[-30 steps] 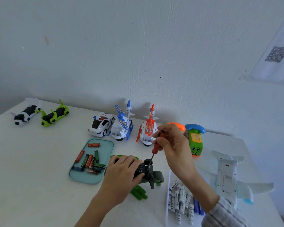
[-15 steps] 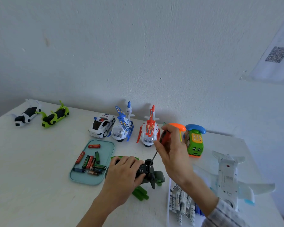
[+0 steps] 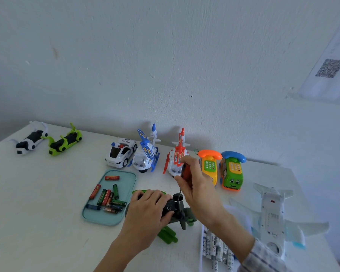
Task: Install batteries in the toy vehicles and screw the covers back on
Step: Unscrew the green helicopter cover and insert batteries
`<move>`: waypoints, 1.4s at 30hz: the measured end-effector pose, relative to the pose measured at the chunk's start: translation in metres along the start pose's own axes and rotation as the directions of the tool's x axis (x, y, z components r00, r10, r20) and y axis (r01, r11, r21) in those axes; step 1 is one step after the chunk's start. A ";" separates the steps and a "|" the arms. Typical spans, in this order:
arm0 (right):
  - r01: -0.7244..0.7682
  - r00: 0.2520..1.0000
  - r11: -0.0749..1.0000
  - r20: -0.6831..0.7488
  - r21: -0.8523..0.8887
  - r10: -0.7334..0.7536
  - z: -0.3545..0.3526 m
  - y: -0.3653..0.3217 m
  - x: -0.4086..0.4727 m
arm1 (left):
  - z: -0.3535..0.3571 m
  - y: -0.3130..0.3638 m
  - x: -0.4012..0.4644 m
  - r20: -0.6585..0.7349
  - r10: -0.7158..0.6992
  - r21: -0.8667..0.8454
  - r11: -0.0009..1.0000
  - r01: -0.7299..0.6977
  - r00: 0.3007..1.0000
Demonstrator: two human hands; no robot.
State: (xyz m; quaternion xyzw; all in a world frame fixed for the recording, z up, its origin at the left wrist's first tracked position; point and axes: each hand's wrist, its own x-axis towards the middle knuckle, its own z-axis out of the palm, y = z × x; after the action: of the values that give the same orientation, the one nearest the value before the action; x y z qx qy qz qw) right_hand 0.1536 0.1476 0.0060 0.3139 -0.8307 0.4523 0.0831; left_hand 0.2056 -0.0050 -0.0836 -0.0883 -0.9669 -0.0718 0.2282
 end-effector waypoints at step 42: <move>0.033 0.990 0.997 -0.141 0.075 -0.022 -0.001 0.009 -0.017 | -0.012 0.001 0.003 0.136 -0.048 -0.129 0.989 0.066 0.990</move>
State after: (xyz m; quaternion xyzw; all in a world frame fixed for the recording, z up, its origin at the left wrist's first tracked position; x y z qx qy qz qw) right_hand 0.1616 0.1596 -0.0062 0.2957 -0.8004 0.5036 0.1354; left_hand 0.2081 -0.0061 -0.0715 -0.0803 -0.9751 -0.1367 0.1552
